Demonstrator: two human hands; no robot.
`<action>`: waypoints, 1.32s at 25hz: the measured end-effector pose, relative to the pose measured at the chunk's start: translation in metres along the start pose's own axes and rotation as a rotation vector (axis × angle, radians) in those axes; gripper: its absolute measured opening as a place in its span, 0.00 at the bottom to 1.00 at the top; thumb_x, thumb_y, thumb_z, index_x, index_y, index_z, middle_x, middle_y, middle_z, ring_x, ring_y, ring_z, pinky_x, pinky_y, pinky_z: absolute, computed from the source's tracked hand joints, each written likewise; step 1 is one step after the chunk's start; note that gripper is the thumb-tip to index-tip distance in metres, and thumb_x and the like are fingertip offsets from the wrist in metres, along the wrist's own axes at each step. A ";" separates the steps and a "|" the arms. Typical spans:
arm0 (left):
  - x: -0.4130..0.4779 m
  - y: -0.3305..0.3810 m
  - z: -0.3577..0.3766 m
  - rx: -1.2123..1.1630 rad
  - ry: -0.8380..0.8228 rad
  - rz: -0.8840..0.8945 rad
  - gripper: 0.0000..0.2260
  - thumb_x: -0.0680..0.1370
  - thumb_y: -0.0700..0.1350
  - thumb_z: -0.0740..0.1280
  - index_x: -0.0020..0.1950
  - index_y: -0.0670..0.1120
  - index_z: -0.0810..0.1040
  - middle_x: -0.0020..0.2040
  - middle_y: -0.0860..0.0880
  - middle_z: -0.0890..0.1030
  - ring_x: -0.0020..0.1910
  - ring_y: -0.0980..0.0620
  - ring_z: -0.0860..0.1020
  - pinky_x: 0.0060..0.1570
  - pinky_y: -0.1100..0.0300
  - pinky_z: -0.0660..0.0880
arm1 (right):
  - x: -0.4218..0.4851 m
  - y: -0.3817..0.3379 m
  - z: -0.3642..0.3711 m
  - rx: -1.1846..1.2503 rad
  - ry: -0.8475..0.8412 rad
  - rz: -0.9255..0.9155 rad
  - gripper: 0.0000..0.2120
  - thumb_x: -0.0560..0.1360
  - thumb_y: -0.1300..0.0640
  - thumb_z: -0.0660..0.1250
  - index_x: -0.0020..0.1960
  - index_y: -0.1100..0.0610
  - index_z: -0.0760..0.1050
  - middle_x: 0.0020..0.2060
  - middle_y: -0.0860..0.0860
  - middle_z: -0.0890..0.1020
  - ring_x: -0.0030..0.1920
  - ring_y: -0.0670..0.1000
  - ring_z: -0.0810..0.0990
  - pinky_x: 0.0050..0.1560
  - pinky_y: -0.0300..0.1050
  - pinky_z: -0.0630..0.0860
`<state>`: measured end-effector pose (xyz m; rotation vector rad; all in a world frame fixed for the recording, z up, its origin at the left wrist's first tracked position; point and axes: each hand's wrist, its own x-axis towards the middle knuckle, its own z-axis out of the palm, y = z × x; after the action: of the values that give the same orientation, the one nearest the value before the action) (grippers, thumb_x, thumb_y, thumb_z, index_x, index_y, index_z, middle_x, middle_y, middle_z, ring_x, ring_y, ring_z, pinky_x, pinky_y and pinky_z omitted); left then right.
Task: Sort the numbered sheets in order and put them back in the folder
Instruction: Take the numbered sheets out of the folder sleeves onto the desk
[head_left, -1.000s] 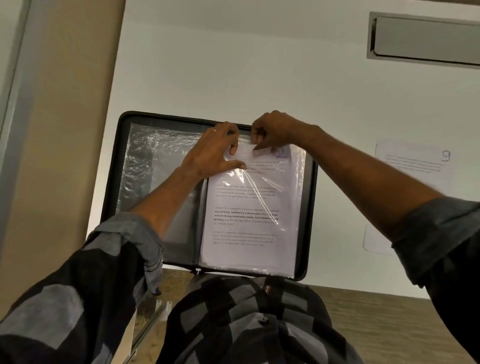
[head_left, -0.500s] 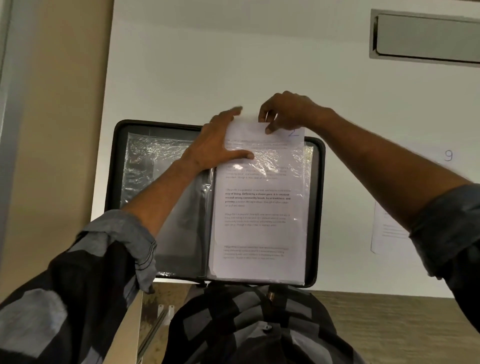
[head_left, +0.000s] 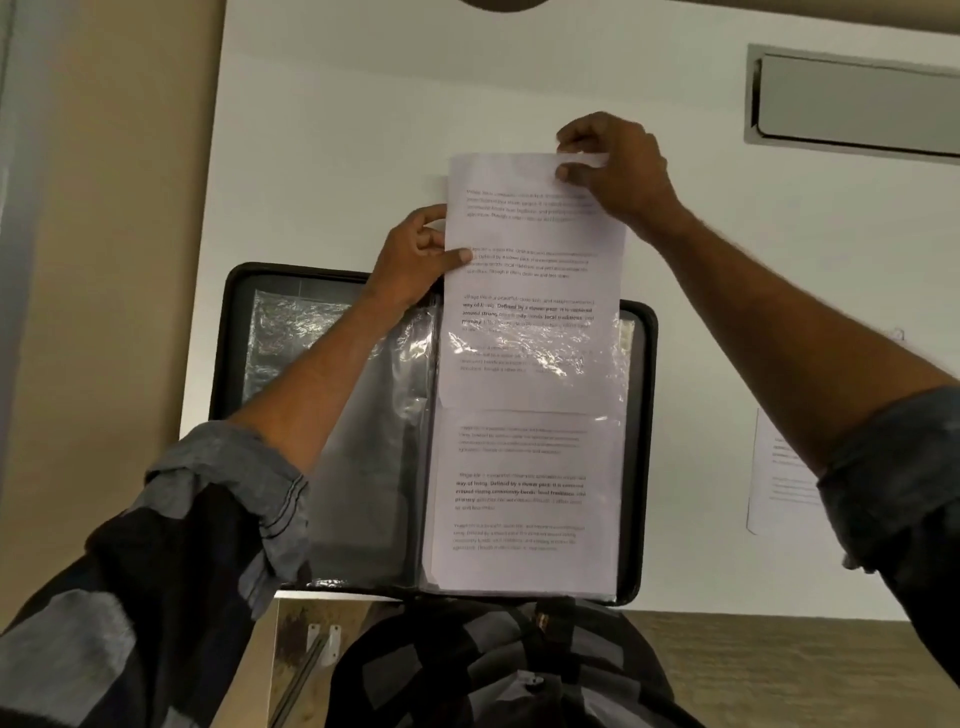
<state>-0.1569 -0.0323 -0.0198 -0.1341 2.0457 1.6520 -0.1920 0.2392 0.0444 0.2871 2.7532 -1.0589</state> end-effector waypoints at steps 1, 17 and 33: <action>0.003 0.001 0.001 -0.039 0.029 0.004 0.27 0.75 0.38 0.77 0.72 0.44 0.72 0.56 0.43 0.84 0.55 0.49 0.84 0.52 0.55 0.83 | -0.003 0.010 0.002 0.114 0.060 0.025 0.23 0.71 0.51 0.76 0.64 0.47 0.77 0.60 0.40 0.79 0.62 0.45 0.76 0.67 0.47 0.71; -0.013 0.010 0.015 -0.125 0.175 -0.071 0.17 0.79 0.39 0.73 0.68 0.42 0.79 0.54 0.48 0.86 0.51 0.53 0.85 0.56 0.50 0.83 | -0.047 0.054 -0.002 0.817 0.070 0.360 0.12 0.75 0.67 0.70 0.58 0.61 0.81 0.50 0.55 0.87 0.48 0.53 0.87 0.51 0.48 0.83; -0.077 0.082 0.052 -0.275 0.291 0.291 0.11 0.79 0.41 0.73 0.61 0.41 0.83 0.52 0.46 0.87 0.51 0.50 0.85 0.54 0.49 0.83 | -0.122 0.030 -0.083 0.982 0.205 -0.021 0.16 0.79 0.67 0.67 0.66 0.66 0.76 0.57 0.59 0.85 0.58 0.58 0.84 0.57 0.51 0.80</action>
<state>-0.1047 0.0197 0.0799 -0.1876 2.1108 2.2050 -0.0748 0.3026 0.1143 0.4978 2.1380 -2.4182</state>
